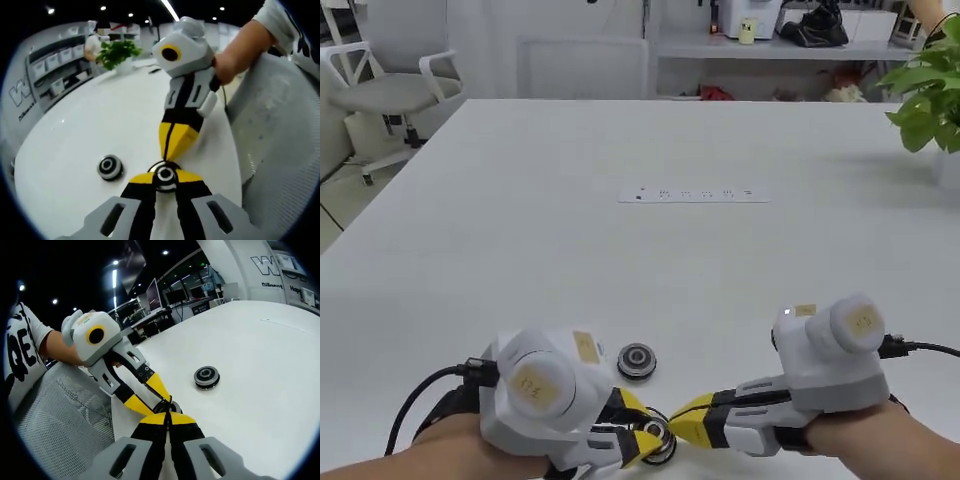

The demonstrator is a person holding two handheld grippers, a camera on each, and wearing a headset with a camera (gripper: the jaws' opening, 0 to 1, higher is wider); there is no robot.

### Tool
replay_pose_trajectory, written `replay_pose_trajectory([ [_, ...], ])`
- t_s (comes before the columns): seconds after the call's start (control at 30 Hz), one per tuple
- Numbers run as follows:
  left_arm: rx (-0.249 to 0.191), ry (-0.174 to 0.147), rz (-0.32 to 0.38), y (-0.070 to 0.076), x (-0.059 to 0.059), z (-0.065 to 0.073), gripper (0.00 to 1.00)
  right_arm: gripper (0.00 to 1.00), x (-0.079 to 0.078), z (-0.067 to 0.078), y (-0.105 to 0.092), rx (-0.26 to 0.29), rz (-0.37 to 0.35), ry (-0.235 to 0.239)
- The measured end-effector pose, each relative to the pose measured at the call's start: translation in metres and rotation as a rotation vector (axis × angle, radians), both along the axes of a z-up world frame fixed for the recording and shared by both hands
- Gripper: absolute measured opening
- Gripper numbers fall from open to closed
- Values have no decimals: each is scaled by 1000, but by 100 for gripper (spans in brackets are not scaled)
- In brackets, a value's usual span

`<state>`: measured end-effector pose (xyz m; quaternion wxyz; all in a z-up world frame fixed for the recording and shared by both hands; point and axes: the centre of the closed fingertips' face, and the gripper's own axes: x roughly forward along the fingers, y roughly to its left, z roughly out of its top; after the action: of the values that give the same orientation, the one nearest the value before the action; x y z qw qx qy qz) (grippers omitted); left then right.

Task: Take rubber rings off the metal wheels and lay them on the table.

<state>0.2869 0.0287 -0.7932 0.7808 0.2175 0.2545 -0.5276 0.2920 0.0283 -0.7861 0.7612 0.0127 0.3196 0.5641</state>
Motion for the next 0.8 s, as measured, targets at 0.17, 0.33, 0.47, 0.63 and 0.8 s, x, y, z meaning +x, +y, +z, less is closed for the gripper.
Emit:
replay_pose_trajectory([
  [0.17,7,-9,-18,2,-2,3,18,0,1,1,-1,9,-4,4],
  [0.33,-6,-2,-38,3,-10,8,27,0,1,3,-1,16,-5,3],
  [0.47,-40,14,-21,5,-12,15,29,0,0,4,-1,23,-11,12],
  [0.63,-70,5,-23,9,-16,24,36,0,-3,5,1,25,0,17],
  [0.8,-105,12,-3,14,-19,32,40,0,-4,5,3,26,8,20],
])
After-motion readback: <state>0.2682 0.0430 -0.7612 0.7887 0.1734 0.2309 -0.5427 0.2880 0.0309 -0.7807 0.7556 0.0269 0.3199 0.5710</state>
